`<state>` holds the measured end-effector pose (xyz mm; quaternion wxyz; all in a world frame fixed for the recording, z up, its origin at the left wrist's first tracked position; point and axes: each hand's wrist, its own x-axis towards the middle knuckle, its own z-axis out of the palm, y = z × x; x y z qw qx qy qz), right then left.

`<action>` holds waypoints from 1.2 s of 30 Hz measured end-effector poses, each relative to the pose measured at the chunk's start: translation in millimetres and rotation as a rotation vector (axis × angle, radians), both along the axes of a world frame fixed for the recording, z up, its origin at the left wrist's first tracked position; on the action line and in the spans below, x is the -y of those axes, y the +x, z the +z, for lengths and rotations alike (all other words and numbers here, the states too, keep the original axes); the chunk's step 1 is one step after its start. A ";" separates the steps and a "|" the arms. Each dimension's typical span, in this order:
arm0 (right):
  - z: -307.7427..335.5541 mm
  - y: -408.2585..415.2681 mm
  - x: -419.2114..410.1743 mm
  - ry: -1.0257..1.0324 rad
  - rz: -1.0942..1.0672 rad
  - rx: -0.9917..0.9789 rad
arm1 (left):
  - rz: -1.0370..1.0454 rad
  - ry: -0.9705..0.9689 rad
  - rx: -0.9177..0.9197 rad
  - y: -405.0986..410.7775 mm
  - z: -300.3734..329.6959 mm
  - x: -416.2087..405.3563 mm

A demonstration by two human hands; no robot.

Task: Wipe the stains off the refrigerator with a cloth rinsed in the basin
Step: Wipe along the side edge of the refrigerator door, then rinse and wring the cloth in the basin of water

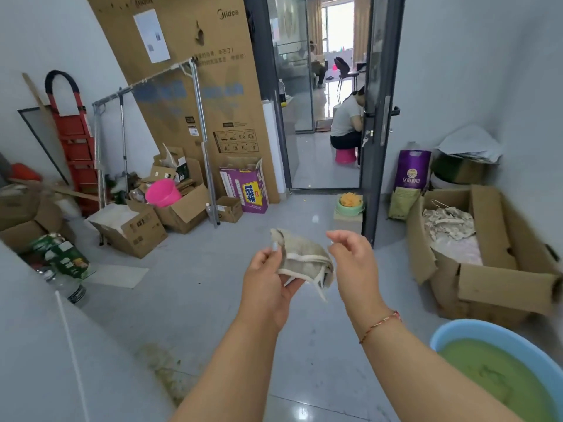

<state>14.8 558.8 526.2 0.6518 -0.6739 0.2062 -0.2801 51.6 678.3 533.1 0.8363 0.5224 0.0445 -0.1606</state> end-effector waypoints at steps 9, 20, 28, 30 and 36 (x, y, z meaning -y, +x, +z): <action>-11.6 -13.6 136.2 -0.217 0.108 -0.056 | -0.325 0.119 0.072 3.4 -3.8 146.7; -53.8 -57.4 282.5 0.236 -0.413 -0.196 | -0.498 0.411 0.079 7.6 -44.6 281.6; -98.6 -96.9 376.8 0.430 -0.892 -0.206 | -0.631 0.560 0.272 21.0 -90.5 402.5; -115.3 -110.1 394.4 0.504 -1.035 -0.188 | -0.703 0.600 0.312 25.3 -108.2 431.2; -195.1 -146.7 427.7 0.580 -1.201 -0.395 | -0.986 0.612 0.322 40.9 -182.7 503.4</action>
